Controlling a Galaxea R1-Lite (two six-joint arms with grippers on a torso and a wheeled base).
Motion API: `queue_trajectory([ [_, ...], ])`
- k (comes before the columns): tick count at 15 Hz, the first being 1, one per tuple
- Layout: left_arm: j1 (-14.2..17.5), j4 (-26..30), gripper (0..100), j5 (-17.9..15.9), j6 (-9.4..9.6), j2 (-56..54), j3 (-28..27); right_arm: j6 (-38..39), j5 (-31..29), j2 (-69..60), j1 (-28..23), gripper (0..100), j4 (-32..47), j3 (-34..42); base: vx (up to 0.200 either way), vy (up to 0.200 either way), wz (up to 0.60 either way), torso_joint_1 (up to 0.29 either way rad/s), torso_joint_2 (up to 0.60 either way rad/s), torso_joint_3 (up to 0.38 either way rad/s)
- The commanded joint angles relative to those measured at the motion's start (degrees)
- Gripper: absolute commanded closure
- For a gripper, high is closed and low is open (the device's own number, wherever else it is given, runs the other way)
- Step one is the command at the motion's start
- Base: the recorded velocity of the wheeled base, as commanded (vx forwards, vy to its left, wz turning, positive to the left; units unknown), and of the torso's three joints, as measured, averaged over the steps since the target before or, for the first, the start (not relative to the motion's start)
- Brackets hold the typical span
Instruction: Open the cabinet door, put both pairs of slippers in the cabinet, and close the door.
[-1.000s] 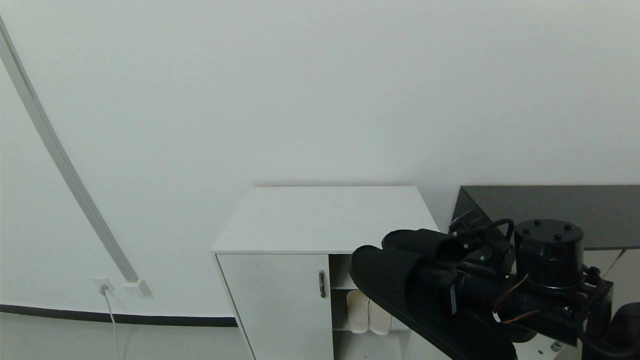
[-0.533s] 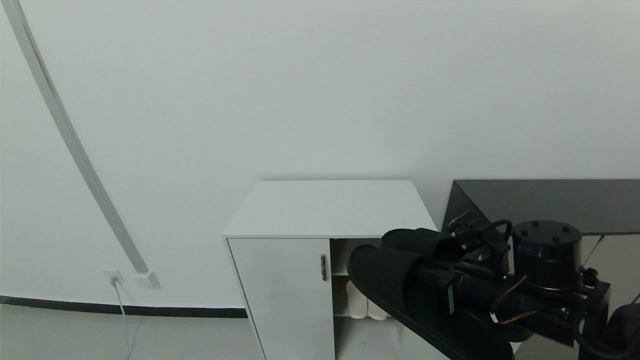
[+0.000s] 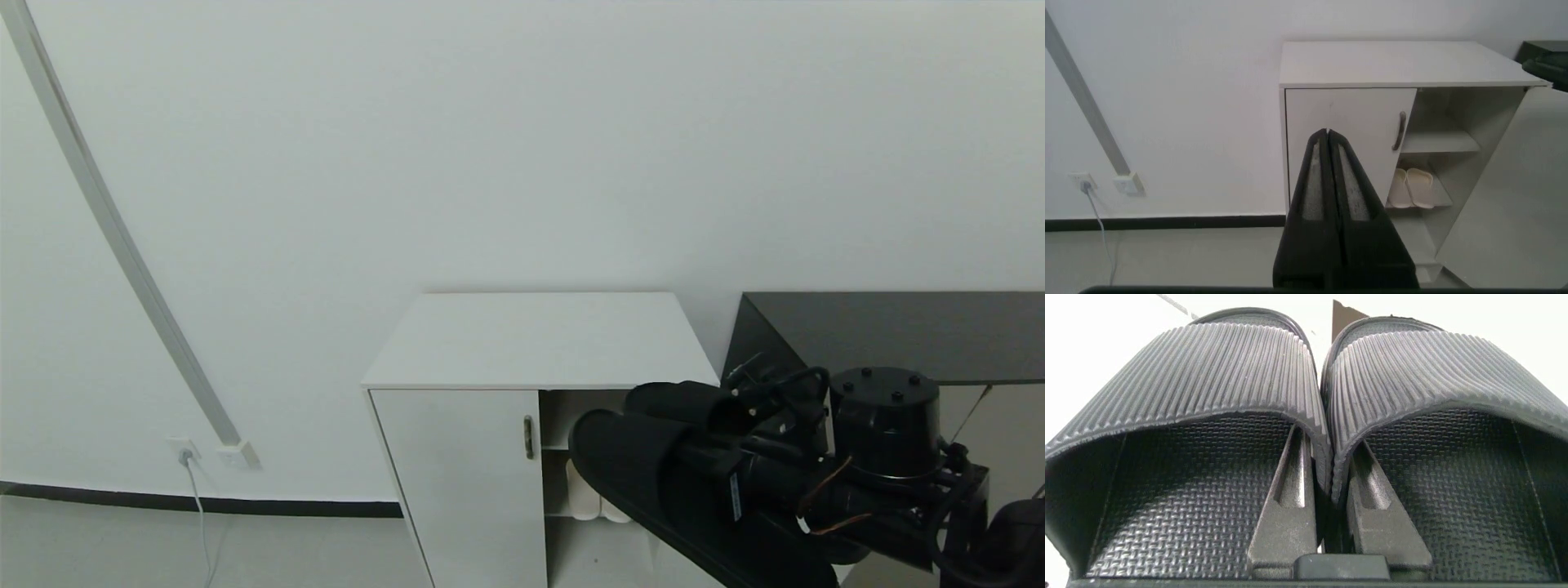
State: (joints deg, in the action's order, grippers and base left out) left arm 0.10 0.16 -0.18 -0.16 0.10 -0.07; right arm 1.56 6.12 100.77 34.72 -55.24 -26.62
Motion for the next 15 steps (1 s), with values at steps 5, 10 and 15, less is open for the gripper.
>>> queue_trajectory([
  [5, -0.01, 0.02, 100, 0.09, -0.11, -0.01, 0.07, -0.42, 0.03, 0.13, 0.26, 100, -0.05, 0.34, 0.0, 0.0, 0.0, -0.008, 0.01, 0.013],
  [10, -0.01, 0.02, 100, 0.09, -0.11, -0.01, -0.01, -0.59, 0.12, 0.22, 0.26, 100, -0.05, 0.78, 0.0, 0.0, 0.0, -0.14, 0.34, 0.177],
  [15, -0.01, 0.02, 100, 0.09, -0.11, -0.01, -0.01, -0.68, 0.12, 0.22, 0.44, 100, -0.14, 0.96, 0.0, 0.0, 0.0, -0.159, 0.37, 0.204],
])
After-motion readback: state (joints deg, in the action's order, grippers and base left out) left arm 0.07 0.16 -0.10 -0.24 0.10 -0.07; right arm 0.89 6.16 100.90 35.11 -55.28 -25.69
